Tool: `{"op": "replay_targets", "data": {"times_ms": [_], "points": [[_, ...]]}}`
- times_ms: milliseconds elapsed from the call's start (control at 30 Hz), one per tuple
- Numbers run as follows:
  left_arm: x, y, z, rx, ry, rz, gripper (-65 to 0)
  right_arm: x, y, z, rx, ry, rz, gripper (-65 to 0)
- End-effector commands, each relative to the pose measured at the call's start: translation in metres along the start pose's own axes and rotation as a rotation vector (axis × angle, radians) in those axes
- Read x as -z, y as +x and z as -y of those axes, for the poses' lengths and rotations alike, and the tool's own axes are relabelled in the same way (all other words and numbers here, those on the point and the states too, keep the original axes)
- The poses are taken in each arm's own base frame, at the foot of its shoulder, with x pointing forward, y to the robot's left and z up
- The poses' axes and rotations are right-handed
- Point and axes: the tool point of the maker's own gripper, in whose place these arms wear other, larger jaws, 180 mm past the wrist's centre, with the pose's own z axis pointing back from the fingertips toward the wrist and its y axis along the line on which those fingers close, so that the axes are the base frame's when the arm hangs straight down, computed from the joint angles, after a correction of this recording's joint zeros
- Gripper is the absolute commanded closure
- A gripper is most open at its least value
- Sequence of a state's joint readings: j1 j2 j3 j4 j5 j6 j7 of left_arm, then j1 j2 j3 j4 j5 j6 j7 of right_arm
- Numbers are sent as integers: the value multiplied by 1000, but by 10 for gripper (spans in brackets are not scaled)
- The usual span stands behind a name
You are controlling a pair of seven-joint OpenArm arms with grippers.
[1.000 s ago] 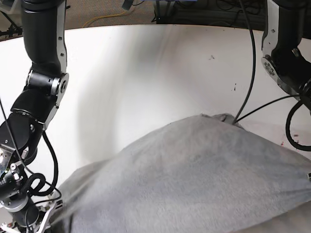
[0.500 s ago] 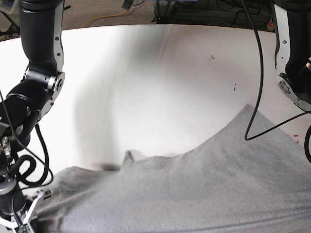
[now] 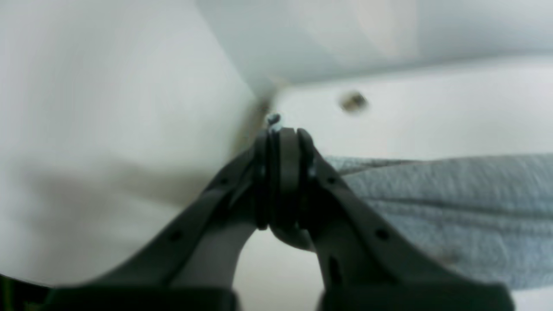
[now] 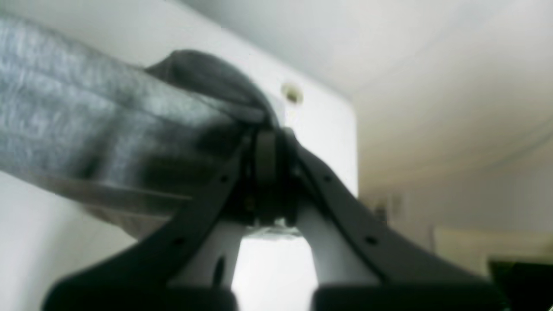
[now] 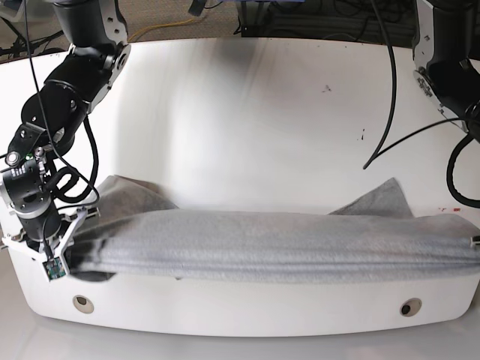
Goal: Fold the T-shirt properly
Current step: 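Lift the shirt high with both grippers and swing it over, then lay the shirt flat, pulling both grippers apart along its edge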
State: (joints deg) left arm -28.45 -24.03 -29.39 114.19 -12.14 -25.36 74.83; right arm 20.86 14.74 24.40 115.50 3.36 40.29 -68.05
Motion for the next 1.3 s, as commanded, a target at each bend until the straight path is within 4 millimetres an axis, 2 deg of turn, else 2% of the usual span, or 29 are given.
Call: {"op": "replay_targets", "data": {"times_ms": [0,100,167,267,600,733,933,1000,1100,1200,1233,1267], "points": [[-8,-11,-18,-39,38,-23,-4,-4,-11,5,16,-29,-21,0],[-9,-44,-2,-78,-46,-74,-4,-5,-41,-7,51,-5,-84,0],[-14,-71,10,-92,-112,-119,-4,-7,-68,-25,90,28,-143,0],[-24,-103,14,-124,-156,-172,-4,-12,-98,-40,120,56,-209,0],[-63,-193,29,-141,-254,-388,-4,-36,-169,-90,172,152,-384,0],[-75,-217,34,-125,-273,-444,-4,-50,-195,-107,202,183,-453,0],[-91,-242,41,-129,-291,-465,-10,-68,-223,-127,210,223,-532,0],[-94,-252,41,-134,-294,-485,-11,-74,-231,-133,210,237,-556,-32],[-98,-267,41,-148,-298,-519,-17,-83,-240,-146,227,260,-583,-124],[-98,-275,45,-152,-316,-538,-115,-90,-249,-150,225,271,-609,-236],[-98,-277,47,-154,-322,-541,-161,-91,-250,-151,225,272,-613,-274],[-98,-279,47,-160,-321,-545,-233,-92,-252,-151,224,274,-617,-325]]}}
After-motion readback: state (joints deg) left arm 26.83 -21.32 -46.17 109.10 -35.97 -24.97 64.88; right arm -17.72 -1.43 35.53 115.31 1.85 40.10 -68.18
